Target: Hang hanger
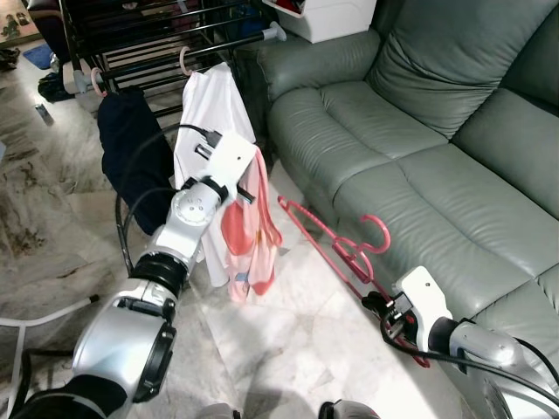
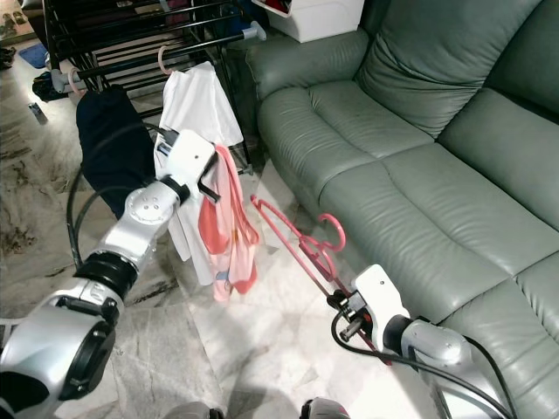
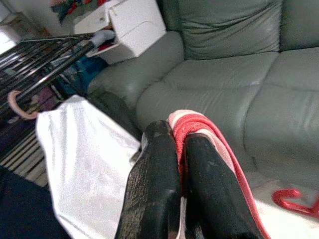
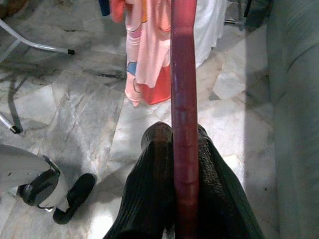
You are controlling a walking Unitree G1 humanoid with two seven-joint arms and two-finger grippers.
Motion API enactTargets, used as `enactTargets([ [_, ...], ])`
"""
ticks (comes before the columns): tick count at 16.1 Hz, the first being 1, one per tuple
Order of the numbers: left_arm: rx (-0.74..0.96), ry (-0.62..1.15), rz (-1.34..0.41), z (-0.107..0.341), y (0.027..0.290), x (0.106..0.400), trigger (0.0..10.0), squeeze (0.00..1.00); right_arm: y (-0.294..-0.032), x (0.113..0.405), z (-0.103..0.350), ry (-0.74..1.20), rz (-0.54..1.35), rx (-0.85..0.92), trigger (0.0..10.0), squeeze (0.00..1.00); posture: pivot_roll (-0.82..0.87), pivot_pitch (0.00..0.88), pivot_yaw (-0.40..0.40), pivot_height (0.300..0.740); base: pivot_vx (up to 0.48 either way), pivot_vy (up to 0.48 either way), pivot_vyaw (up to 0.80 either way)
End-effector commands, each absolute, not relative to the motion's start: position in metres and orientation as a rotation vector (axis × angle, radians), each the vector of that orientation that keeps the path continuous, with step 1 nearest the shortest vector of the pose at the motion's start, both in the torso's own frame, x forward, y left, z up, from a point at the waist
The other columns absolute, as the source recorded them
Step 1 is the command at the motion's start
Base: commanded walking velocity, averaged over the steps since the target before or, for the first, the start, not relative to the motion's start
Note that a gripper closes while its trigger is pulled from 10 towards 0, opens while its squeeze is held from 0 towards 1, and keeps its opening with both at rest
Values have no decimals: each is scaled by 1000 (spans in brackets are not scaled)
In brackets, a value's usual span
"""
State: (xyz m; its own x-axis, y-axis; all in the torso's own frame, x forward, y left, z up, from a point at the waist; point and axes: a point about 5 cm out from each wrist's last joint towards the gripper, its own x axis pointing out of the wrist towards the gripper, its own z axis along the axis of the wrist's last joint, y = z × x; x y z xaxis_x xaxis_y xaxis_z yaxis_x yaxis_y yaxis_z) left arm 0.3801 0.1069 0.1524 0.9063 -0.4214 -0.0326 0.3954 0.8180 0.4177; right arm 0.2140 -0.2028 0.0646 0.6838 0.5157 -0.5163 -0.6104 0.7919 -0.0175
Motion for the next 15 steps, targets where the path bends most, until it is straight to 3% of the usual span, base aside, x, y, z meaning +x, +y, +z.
enactTargets([
  [1,416,-104,-464,160,104,379,10000,0,-204,218,67,490,623,-182,10000,0,-92,34,70,740,0,0,0],
  [3,452,-105,-442,160,105,379,10000,0,-204,219,67,485,624,-180,10000,0,-90,33,69,740,0,0,0],
  [7,484,-29,-159,158,136,390,10000,0,-219,204,75,533,670,-239,10000,0,-100,32,69,740,0,0,0],
  [10,456,-8,-169,155,133,390,10000,0,-222,192,75,604,761,-256,10000,0,-104,35,72,740,0,0,0],
  [15,440,-14,-199,155,123,388,10000,0,-216,205,73,590,740,-235,10000,0,-105,39,73,740,0,0,0],
])
